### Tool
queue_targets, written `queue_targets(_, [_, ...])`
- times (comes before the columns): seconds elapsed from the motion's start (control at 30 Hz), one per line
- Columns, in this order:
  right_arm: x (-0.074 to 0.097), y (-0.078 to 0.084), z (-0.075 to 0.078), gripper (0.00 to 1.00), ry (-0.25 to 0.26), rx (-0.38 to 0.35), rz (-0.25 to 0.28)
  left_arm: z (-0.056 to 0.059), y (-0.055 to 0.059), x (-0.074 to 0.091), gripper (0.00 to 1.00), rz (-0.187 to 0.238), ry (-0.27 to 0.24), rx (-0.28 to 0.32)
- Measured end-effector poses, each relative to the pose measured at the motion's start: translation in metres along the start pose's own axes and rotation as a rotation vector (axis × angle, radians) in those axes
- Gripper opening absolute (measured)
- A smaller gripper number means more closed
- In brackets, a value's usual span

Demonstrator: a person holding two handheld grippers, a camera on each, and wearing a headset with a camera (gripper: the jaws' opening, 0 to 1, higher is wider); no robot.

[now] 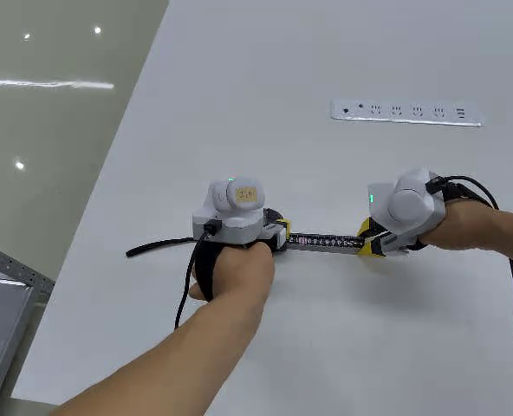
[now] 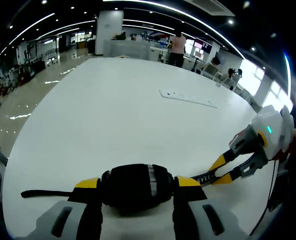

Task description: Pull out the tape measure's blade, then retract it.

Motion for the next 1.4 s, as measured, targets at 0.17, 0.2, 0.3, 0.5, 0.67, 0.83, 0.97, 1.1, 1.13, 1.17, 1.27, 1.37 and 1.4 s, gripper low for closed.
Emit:
queue_targets(0.17, [-0.001,-0.002,0.0005,0.13,-0.003,0.005,-0.003,-0.0002,-0.0001,-0.0006,0.53,0.002,0.003,-0.004])
queue_targets(0.2, [-0.0012,-0.0024,0.0008,0.13,-0.004,0.006,-0.002,-0.0002,-0.0001,-0.0007,0.53,0.003,0.003,-0.007])
queue_targets(0.3, [-0.0016,-0.0036,0.001,0.13,-0.003,0.009,-0.003,-0.0002,-0.0001,-0.0011,0.53,0.003,0.003,-0.006])
queue_targets(0.5, [-0.003,-0.0048,0.0026,0.13,0.001,0.005,0.001,-0.0006,0.0003,-0.0014,0.53,0.006,0.006,-0.008])
queue_targets(0.67, [-0.0037,-0.006,0.0027,0.13,0.003,0.001,0.005,-0.0011,0.0005,-0.001,0.53,0.009,0.013,-0.011])
queue_targets(0.83, [-0.0041,-0.0071,0.0026,0.13,0.006,0.001,0.009,-0.0016,0.001,-0.001,0.53,0.013,0.017,-0.012])
queue_targets(0.97, [-0.0044,-0.0072,0.0028,0.13,0.005,-0.005,0.016,-0.0016,0.0011,-0.0007,0.52,0.013,0.019,-0.013])
queue_targets(1.1, [-0.0046,-0.0071,0.0033,0.13,0.001,-0.019,0.024,-0.0014,0.0011,-0.0001,0.52,0.013,0.021,-0.014])
queue_targets(1.13, [-0.0046,-0.0071,0.0032,0.13,0.001,-0.021,0.026,-0.0013,0.0009,0.0,0.52,0.014,0.021,-0.016])
queue_targets(1.17, [-0.0046,-0.0071,0.0032,0.13,0.0,-0.023,0.028,-0.0013,0.0009,0.0001,0.52,0.014,0.021,-0.015])
queue_targets(1.27, [-0.0055,-0.0058,0.0048,0.13,-0.002,-0.04,0.036,-0.0014,0.0009,0.0002,0.52,0.015,0.021,-0.016])
queue_targets(1.37, [-0.0057,-0.006,0.0046,0.13,-0.001,-0.049,0.044,-0.0015,0.0006,0.0001,0.52,0.015,0.022,-0.02])
queue_targets(1.4, [-0.0058,-0.0061,0.0043,0.13,0.0,-0.05,0.048,-0.0015,0.0006,0.0,0.52,0.016,0.022,-0.021])
Point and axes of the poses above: the centre of the closed fingertips' face, and the gripper's own axes: x roughly backward along the fingers, z roughly to its right, y roughly out of its underside, the point moved 7 cm from there along x, roughly backward along the fingers, and after that the axes turned 6 degrees about -x, right-handed, at the moved point
